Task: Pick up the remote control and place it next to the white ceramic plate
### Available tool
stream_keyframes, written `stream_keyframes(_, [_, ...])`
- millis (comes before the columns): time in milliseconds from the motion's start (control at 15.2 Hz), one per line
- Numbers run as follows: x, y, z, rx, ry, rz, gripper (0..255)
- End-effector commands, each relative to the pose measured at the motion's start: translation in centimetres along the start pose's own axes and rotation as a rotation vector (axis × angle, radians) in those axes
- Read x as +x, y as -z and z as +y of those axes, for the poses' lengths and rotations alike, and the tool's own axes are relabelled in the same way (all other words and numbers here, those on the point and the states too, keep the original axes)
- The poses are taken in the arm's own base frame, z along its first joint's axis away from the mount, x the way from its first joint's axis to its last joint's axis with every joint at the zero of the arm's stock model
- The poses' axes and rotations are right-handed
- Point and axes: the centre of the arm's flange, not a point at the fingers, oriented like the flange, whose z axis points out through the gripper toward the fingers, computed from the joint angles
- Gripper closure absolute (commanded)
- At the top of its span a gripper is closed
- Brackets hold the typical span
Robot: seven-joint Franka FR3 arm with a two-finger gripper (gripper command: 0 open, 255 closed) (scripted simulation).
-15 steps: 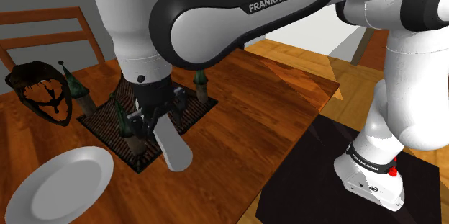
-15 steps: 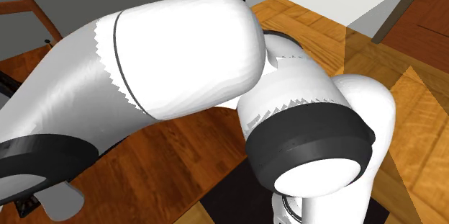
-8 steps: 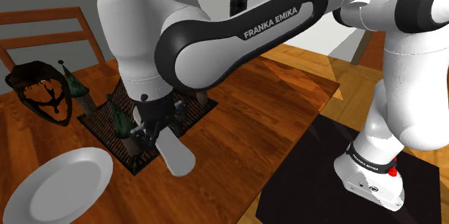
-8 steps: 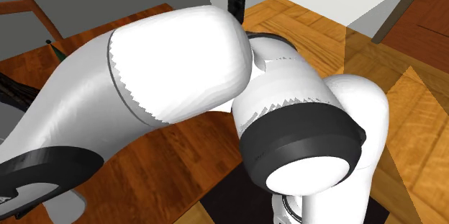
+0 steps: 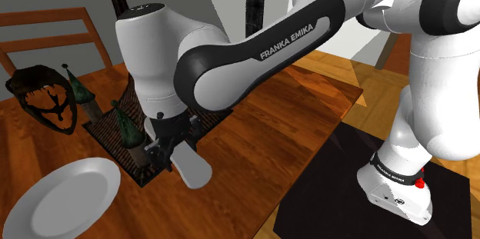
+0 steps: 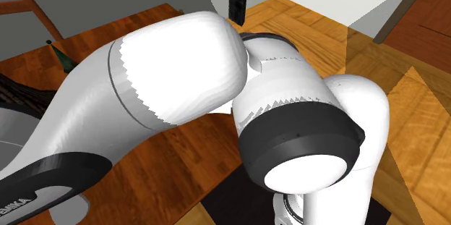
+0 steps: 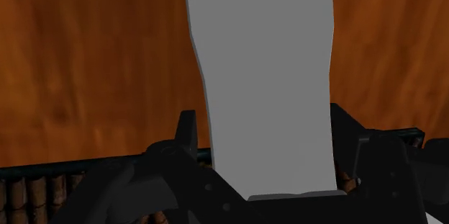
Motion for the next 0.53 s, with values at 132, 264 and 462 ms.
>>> stream_keyframes(132, [-0.22, -1.10, -0.20, -0.008, 0.004, -0.016, 255])
stream_keyframes(264, [-0.22, -1.10, -0.20, -0.008, 0.004, -0.016, 255])
stream_keyframes(462, [-0.23, -1.07, -0.30, -0.009, 0.004, -0.016, 0])
